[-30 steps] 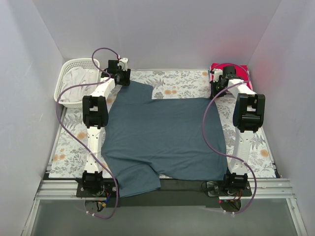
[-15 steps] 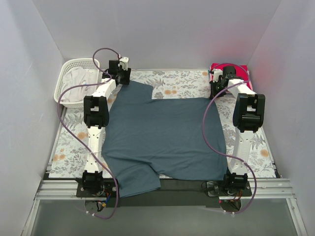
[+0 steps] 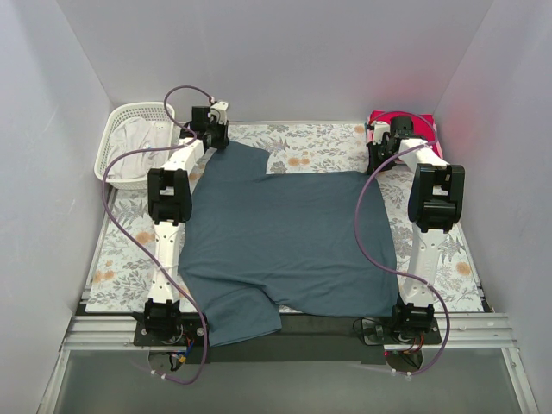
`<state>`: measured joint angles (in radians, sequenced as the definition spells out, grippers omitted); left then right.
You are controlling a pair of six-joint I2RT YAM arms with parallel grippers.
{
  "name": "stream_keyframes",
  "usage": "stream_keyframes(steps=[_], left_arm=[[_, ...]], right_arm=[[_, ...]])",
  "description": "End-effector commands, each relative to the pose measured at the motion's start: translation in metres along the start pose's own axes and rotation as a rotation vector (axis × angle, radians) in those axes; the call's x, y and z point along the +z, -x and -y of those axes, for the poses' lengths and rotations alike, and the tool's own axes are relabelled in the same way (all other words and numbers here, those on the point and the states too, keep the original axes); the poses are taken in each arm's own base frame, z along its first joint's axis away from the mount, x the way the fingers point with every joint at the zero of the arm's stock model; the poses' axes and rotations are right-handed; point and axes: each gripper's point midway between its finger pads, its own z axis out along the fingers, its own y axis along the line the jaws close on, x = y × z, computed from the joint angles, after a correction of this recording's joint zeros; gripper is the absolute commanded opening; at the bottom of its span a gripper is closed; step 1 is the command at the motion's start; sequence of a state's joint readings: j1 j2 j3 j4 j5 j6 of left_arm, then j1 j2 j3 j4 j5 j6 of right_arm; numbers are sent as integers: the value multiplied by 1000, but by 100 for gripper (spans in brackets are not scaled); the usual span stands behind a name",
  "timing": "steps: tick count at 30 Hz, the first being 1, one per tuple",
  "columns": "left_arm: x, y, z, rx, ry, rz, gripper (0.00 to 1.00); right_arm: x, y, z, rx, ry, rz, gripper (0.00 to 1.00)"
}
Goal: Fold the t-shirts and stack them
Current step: Fold the tshirt
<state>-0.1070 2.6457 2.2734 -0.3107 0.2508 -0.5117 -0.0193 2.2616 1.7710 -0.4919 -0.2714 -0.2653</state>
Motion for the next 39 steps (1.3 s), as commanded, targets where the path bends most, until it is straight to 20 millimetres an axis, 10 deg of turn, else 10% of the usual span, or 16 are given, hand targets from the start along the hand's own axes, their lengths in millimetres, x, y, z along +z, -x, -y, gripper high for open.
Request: stream_keyframes(steps=[1,6,13,28,39], left_arm=[[1,-10,9,-7,-40,-44,3],[-27,38,0,21,-12,39,0],[-126,99,17,69,-66,140,0],[-266,73,74,113,-169,111,0],[-333,38,97,186,-178,93,0]], right_arm=[[-6,-15,-15,11,47,-68,1],[-18,-3,-15,-10,36,-46,1],[-54,20,-21,-66,26,26,1],[-111,27,-33,-139,50,104,1],[-128,16,-40,-160,60,109,1]])
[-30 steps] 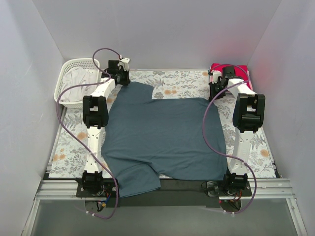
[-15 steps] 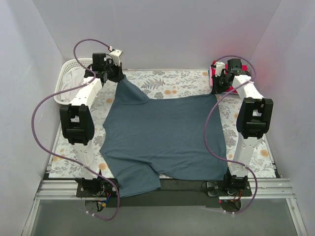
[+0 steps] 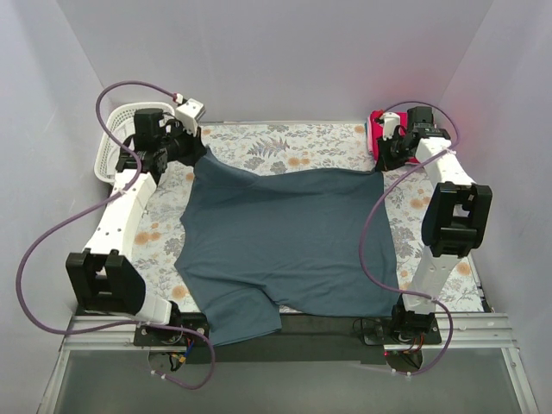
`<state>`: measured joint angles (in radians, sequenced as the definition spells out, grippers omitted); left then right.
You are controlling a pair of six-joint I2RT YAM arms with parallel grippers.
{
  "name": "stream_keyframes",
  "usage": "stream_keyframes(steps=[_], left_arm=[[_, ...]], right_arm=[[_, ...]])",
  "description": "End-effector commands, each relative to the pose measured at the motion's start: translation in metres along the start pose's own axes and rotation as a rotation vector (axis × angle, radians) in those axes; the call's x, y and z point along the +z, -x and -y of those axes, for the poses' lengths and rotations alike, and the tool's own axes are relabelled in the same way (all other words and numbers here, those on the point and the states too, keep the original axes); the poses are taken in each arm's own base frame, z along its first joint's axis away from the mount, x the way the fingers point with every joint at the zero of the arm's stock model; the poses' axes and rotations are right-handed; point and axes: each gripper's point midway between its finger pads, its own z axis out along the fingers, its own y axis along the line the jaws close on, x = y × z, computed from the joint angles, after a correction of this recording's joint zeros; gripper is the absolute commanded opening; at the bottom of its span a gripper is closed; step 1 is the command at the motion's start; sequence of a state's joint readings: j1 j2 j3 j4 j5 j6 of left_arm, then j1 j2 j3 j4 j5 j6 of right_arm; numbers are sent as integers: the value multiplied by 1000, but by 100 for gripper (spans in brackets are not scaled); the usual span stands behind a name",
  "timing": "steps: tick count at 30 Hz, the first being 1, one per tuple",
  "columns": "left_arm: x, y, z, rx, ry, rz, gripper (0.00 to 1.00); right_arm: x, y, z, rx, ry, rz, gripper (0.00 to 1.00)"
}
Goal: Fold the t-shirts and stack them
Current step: Fold the tshirt
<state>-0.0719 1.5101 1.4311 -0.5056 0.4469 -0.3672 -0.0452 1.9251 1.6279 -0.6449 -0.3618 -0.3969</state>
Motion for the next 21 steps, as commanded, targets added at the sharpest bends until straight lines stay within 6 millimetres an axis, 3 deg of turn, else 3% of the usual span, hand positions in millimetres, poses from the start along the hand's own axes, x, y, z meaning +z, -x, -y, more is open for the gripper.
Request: stream_keyframes(steps=[1,14,21], left_arm=[[-18,-26,20,10,-48,-58,0],[-67,-51,53,-11,-67,-87,0],[-83,-96,74,-44,-111,-182,0]], right_arm=[[-18,7,-6,-33,4,35,1],[-44,-17,-18,-98,17,20,1],[-38,-44,-20,-116,29,-37,1]])
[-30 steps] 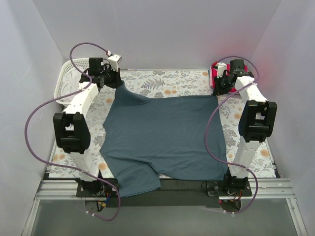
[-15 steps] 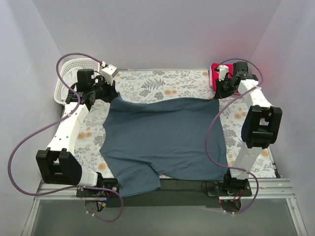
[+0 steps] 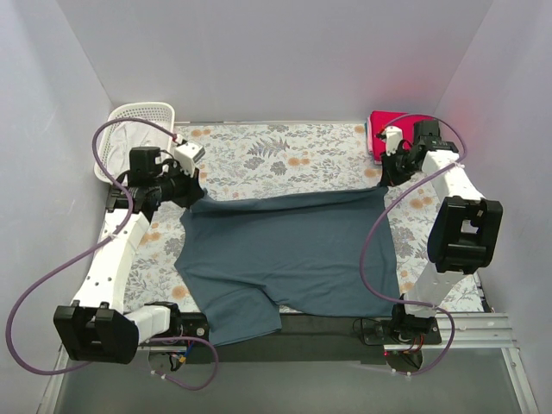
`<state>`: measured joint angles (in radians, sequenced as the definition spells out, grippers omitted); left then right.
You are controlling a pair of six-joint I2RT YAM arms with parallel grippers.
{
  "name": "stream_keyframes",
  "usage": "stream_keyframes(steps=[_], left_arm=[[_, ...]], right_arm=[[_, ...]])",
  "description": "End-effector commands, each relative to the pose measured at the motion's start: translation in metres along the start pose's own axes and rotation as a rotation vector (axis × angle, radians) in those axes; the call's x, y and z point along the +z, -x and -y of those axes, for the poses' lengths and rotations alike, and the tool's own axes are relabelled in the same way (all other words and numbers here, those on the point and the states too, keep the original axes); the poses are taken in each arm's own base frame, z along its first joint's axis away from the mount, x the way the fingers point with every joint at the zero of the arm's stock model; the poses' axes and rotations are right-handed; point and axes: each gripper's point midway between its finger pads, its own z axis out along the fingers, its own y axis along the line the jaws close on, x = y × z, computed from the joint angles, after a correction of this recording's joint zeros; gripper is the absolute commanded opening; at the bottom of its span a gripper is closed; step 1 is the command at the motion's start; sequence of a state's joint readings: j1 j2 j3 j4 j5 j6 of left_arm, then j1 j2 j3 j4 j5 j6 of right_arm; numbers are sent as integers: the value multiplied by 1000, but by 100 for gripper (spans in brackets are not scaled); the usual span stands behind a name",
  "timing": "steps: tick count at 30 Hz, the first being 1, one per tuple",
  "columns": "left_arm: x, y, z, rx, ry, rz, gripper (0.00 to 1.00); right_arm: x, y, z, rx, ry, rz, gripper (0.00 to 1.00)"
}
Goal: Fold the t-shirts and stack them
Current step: Fold the tshirt
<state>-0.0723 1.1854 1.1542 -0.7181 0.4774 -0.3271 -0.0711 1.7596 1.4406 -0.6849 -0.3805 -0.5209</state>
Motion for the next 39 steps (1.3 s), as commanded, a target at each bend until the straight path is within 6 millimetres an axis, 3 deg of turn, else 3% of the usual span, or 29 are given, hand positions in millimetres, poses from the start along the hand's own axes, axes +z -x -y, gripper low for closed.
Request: stream_keyframes(steps=[1,7,14,20,28,39], left_arm=[[-8,-28,15,-8,-40,-58,0],[-14,-68,26,-23,-45,-139,0],[-11,-90,19,-8,-1,-183,0],[-5,-97,15,-12,3,-209,0],[-9,-79,16,-12,-7,-186,0],[-12,-88,8,29,29,-216,0]], right_arm=[[-4,-10,-4,-32,11,-11,1],[-1,-29,-11,-55,32,-45,1],[7,-59,-23,-58,69,-99,1],[9,-75,-29,-59,79,-129,1],[1,-68,-25,-83,52,-117,1],[4,-93,-29,-100,58,-170,1]])
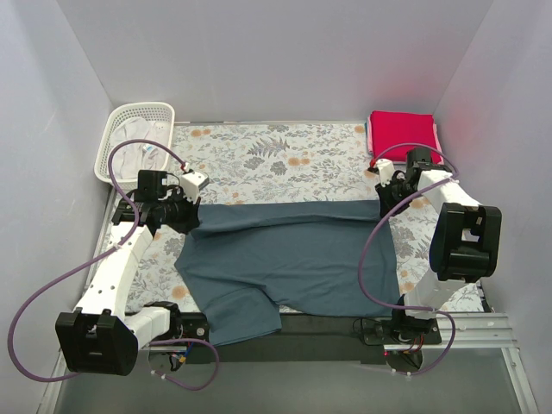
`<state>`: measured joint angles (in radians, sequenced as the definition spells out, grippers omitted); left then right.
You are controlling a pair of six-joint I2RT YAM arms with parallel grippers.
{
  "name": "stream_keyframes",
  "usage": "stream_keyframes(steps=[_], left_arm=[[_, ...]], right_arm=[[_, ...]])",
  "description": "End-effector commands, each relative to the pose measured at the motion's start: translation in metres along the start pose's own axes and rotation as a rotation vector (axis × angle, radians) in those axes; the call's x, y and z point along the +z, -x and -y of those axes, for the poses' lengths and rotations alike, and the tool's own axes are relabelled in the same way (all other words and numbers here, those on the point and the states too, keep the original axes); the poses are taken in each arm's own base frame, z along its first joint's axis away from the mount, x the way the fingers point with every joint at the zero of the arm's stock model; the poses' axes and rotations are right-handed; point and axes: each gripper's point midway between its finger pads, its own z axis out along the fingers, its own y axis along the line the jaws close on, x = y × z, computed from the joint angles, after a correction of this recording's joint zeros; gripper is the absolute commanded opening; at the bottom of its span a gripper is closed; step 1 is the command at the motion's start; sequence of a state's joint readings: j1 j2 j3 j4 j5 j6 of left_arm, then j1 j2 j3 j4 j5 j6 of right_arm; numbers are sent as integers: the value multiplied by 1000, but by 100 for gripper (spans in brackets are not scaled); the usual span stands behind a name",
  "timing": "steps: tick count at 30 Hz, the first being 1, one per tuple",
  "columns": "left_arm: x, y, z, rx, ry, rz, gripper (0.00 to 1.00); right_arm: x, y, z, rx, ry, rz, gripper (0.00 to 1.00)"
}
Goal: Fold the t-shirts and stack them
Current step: Fold the tshirt
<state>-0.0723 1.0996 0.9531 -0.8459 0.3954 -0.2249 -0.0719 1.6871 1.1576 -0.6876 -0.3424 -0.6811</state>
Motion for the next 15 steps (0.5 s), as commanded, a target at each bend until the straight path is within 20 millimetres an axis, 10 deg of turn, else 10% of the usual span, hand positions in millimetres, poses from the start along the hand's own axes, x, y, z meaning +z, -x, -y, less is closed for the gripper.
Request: stream_keyframes(steps=[1,15], left_arm=[[-9,8,-6,29,39,24,0],[-2,-24,4,113,-37,-70,0]], right_arm=[[-10,-1,1,-30,-23,9,1],[-1,-19,-5,-30,0,-33,1]])
